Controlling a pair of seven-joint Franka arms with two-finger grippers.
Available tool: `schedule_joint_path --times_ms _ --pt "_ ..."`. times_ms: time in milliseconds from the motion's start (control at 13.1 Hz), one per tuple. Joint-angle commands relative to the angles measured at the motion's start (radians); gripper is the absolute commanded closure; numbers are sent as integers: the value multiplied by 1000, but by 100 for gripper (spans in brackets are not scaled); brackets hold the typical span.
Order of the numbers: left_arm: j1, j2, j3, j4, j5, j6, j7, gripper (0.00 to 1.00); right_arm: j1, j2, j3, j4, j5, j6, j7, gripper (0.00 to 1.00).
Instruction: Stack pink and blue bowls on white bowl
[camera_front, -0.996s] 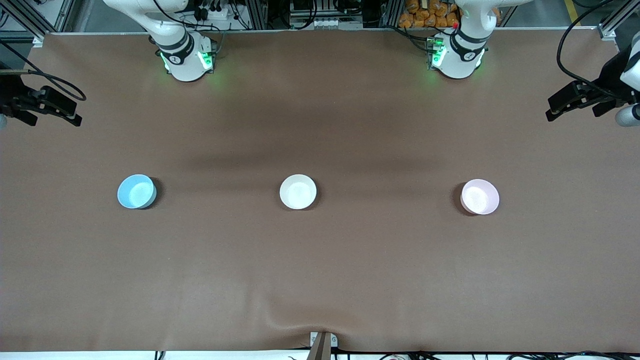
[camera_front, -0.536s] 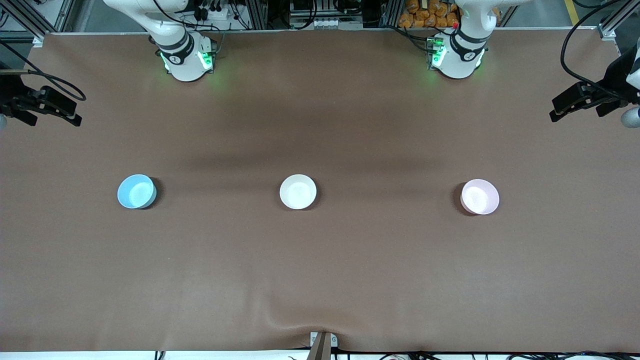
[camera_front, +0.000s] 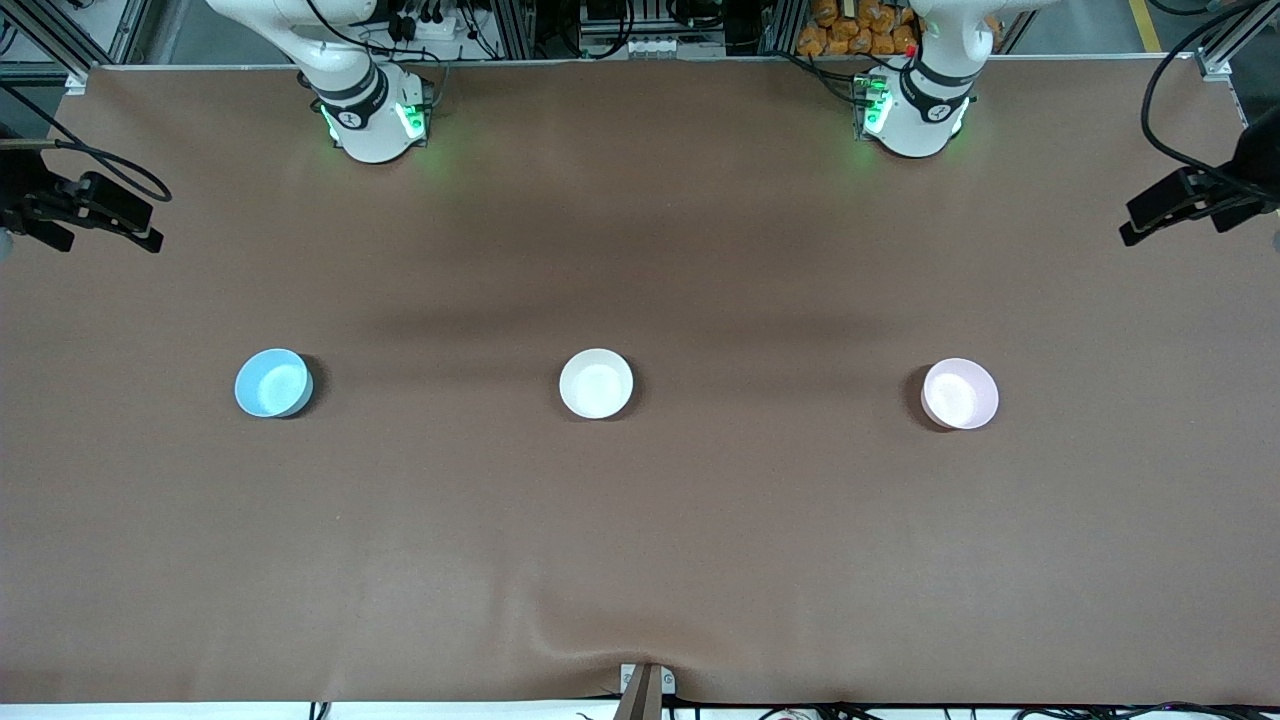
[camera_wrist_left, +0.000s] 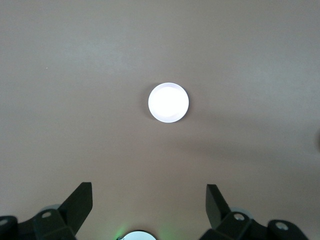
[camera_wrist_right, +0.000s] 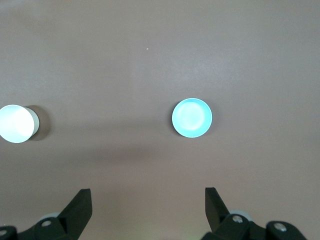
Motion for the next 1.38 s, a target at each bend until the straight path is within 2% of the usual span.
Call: schedule_joint_path --times_ms 0,306,766,919,1302 --pt "10 -4 2 14 12 -60 12 0 -17 6 6 16 18 -14 -7 0" --pt "26 4 0 1 14 -68 26 0 -19 6 7 16 18 -14 -7 0" --pt "99 -50 -1 -219 3 167 19 0 -19 6 7 16 18 -14 -7 0" --pt "110 -35 -1 -256 2 228 19 0 -20 6 6 16 18 -14 -7 0" --pt "113 -22 -12 -523 0 602 24 0 -20 6 6 16 18 -14 -7 0"
